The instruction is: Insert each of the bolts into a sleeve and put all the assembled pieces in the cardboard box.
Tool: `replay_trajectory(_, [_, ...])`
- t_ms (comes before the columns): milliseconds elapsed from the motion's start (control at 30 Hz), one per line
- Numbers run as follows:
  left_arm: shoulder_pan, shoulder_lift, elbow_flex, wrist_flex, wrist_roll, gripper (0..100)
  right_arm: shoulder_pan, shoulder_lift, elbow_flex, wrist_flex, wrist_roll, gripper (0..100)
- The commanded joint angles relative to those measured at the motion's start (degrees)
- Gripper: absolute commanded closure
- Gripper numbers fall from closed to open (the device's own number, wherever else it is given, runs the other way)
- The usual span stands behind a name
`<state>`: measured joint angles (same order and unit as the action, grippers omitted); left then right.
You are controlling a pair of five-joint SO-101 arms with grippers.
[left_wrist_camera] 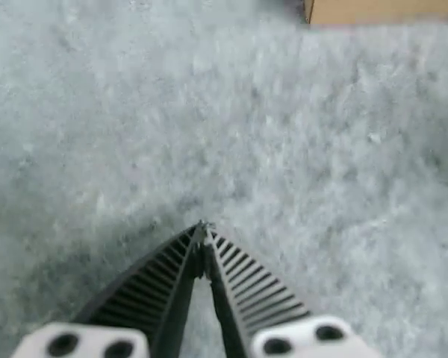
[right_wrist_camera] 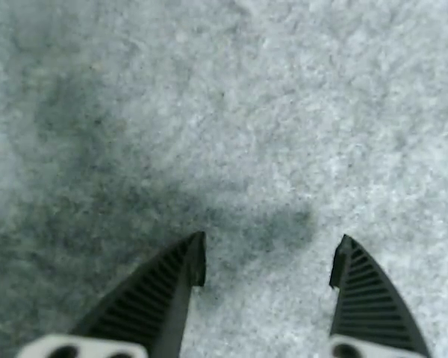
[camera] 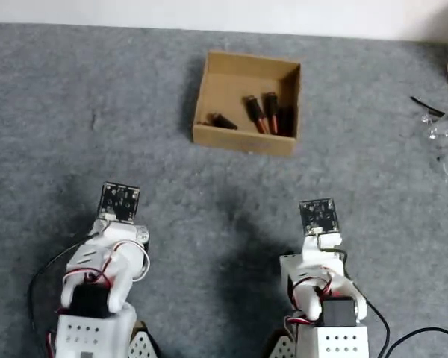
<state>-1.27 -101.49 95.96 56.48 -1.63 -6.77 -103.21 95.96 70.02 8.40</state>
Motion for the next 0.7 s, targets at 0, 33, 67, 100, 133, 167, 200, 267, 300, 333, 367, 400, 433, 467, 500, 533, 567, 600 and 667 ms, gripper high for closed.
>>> replay_trajectory(0, [0.7, -1.9, 1.1, 2.3, -0.4, 99, 0.7, -0.8, 7.5, 0.4, 0.1, 75.4])
replay_trajectory(33, [0.7, -1.5, 1.0, 1.8, -0.4, 99, 0.7, -0.8, 7.5, 0.4, 0.1, 75.4])
replay_trajectory(67, [0.6, -1.7, 1.2, 1.4, -0.4, 99, 0.7, -0.8, 7.5, 0.4, 0.1, 75.4])
replay_trajectory(100, [0.3, -2.2, 1.2, 1.3, -0.4, 99, 0.7, -0.8, 7.5, 0.4, 0.1, 75.4])
replay_trajectory(133, [0.2, -2.3, 1.2, 1.4, -0.4, 99, 0.7, -0.8, 7.5, 0.4, 0.1, 75.4])
replay_trajectory(167, [0.2, -2.4, 1.2, 1.5, -0.4, 99, 0.7, -0.8, 7.5, 0.4, 0.1, 75.4])
replay_trajectory(200, [0.2, -2.5, 1.2, 1.5, -0.4, 99, 0.7, -0.8, 7.5, 0.4, 0.1, 75.4])
replay_trajectory(267, [0.2, -2.5, 1.2, 1.5, -0.4, 99, 0.7, -0.8, 7.5, 0.4, 0.1, 75.4])
replay_trajectory(300, [0.4, -2.5, 1.2, 1.5, -0.4, 99, 0.7, -0.8, 7.5, 0.4, 0.1, 75.4])
replay_trajectory(333, [0.6, -2.5, 1.2, 1.5, -0.4, 99, 0.7, -0.8, 7.5, 0.4, 0.1, 75.4])
replay_trajectory(367, [0.6, -2.5, 1.2, 1.5, -0.4, 99, 0.7, -0.8, 7.5, 0.4, 0.1, 75.4])
replay_trajectory(400, [0.6, -2.5, 1.2, 1.5, -0.4, 99, 0.7, -0.8, 7.5, 0.4, 0.1, 75.4])
replay_trajectory(433, [0.6, -2.5, 1.2, 1.5, -0.4, 99, 0.7, -0.8, 7.5, 0.4, 0.1, 75.4])
replay_trajectory(467, [0.6, -2.5, 1.2, 1.6, -0.4, 99, 0.7, -0.8, 7.5, 0.4, 0.1, 75.4])
replay_trajectory(500, [0.6, -2.5, 1.2, 1.6, -0.4, 99, 0.7, -0.8, 7.5, 0.4, 0.1, 75.4])
replay_trajectory(533, [0.6, -2.5, 1.2, 1.6, -0.4, 99, 0.7, -0.8, 7.5, 0.4, 0.1, 75.4])
replay_trajectory(567, [0.6, -2.5, 1.2, 1.6, -0.4, 99, 0.7, -0.8, 7.5, 0.4, 0.1, 75.4])
replay_trajectory(600, [0.6, -2.5, 1.2, 1.6, -0.4, 99, 0.7, -0.8, 7.5, 0.4, 0.1, 75.4])
replay_trajectory(667, [0.6, -2.5, 1.2, 1.6, -0.4, 99, 0.7, -0.8, 7.5, 0.4, 0.1, 75.4])
